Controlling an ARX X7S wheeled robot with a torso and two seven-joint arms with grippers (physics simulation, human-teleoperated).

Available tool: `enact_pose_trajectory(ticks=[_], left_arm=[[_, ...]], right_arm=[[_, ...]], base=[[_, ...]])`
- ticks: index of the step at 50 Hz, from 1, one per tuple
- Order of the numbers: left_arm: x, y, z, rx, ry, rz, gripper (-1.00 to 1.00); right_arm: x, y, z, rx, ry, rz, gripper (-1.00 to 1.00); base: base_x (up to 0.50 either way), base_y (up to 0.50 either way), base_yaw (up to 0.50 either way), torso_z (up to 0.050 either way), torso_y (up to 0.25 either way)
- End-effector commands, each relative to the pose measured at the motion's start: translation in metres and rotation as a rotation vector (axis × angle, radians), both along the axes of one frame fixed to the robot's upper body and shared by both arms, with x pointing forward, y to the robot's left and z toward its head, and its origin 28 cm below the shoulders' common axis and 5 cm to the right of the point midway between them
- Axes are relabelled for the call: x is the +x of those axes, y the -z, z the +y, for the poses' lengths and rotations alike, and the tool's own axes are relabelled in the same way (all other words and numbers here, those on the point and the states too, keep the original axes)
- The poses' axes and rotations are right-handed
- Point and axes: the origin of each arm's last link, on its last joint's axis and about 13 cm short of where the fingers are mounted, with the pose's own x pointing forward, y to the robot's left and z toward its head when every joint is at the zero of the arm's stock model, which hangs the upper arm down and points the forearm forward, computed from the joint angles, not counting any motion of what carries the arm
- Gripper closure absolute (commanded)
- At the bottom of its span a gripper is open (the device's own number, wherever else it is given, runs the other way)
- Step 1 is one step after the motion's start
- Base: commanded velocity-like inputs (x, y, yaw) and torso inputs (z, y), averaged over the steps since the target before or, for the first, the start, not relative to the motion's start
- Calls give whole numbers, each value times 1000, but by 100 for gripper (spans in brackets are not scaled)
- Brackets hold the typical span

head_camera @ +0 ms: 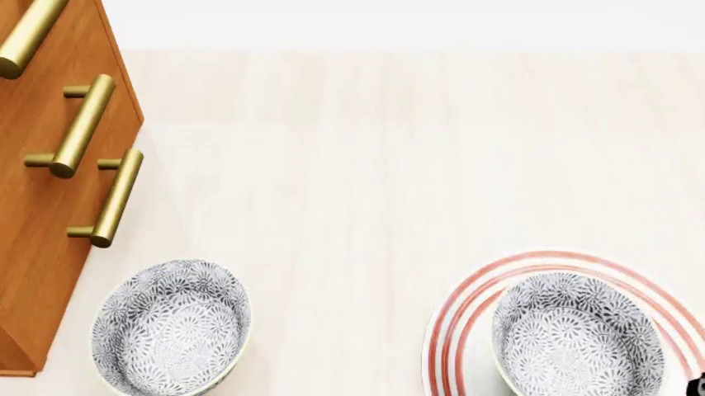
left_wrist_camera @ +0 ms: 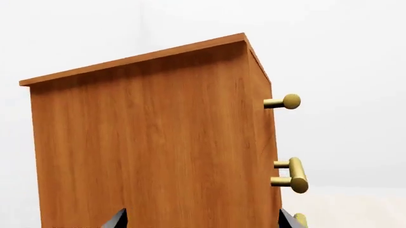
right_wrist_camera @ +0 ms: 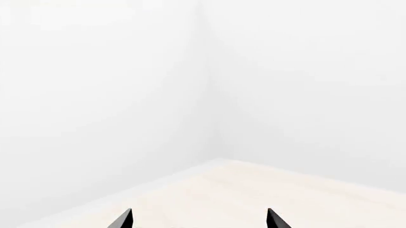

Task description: Pick up the bowl and put it in the front on the plate.

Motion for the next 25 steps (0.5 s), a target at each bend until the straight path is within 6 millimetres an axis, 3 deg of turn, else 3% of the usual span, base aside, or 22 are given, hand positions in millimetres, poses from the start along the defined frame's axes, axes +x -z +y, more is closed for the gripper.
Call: enact_pose_trajectory(ticks=[1, 7, 10, 12, 18, 25], left_arm=[[-3, -6, 7, -1, -38, -30, -100], [-2, -20, 13, 1, -80, -92, -100], [-1, -31, 16, 20, -105, -146, -100], [-2, -44, 21, 49, -139, -212, -100], [-8, -72, 30, 109, -217, -351, -100], [-8, -76, 34, 101, -239, -366, -100]], right_arm=[[6, 2, 8, 4, 25, -34, -100], [8, -13, 10, -42, 34, -123, -100], [9, -31, 14, -101, 30, -222, -100], [9, -54, 18, -166, 44, -347, -100], [-1, -87, 21, -239, 61, -518, -100], [1, -87, 21, -223, 71, -529, -100]], base=[[0, 0, 0, 0, 0], [0, 0, 0, 0, 0], [0, 0, 0, 0, 0], [0, 0, 0, 0, 0], [0, 0, 0, 0, 0], [0, 0, 0, 0, 0]])
